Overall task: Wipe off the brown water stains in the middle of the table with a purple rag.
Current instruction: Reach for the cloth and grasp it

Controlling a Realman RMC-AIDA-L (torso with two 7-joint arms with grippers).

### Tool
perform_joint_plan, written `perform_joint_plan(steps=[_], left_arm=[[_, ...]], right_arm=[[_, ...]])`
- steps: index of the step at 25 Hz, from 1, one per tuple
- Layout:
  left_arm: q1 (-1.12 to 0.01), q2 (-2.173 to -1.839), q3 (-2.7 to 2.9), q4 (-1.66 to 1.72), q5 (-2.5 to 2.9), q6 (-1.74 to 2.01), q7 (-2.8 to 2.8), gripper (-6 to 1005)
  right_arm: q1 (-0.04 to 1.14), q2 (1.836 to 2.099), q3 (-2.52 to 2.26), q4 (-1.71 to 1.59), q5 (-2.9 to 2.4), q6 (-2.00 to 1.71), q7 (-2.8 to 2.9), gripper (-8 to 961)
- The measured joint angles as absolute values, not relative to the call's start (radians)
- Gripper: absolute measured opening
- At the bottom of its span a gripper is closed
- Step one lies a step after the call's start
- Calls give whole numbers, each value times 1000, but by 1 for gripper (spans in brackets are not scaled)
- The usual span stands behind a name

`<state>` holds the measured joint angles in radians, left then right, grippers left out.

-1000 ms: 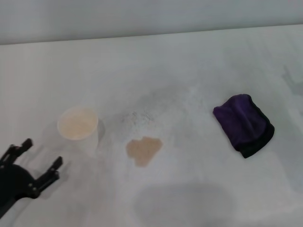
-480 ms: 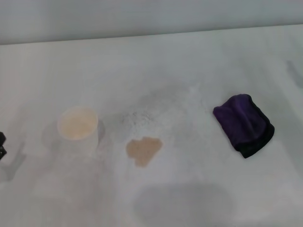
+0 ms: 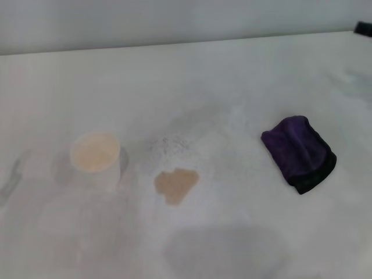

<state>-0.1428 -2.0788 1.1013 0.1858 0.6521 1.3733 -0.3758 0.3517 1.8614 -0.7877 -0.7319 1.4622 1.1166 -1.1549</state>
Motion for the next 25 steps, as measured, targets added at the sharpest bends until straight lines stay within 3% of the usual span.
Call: perform_joint_plan(steps=[3, 6, 12, 14, 25], left_arm=[[-157, -2078, 1101, 183, 625, 1369, -373, 877], [-173, -2077, 1101, 178, 609, 1362, -354, 877], [-186, -2077, 1101, 176, 583, 1358, -327, 878], [-197, -2077, 1101, 177, 583, 1357, -326, 878], [-204, -2075, 1101, 175, 583, 1358, -324, 877]], right_arm=[[400, 1851, -826, -877, 1216, 1237, -948, 760], [462, 1870, -846, -1017, 959, 1369, -787, 757], [599, 1988, -867, -1162, 526, 1567, -655, 754], [627, 2011, -891, -1168, 447, 1602, -633, 754], [667, 2014, -1121, -1069, 426, 1541, -522, 752]])
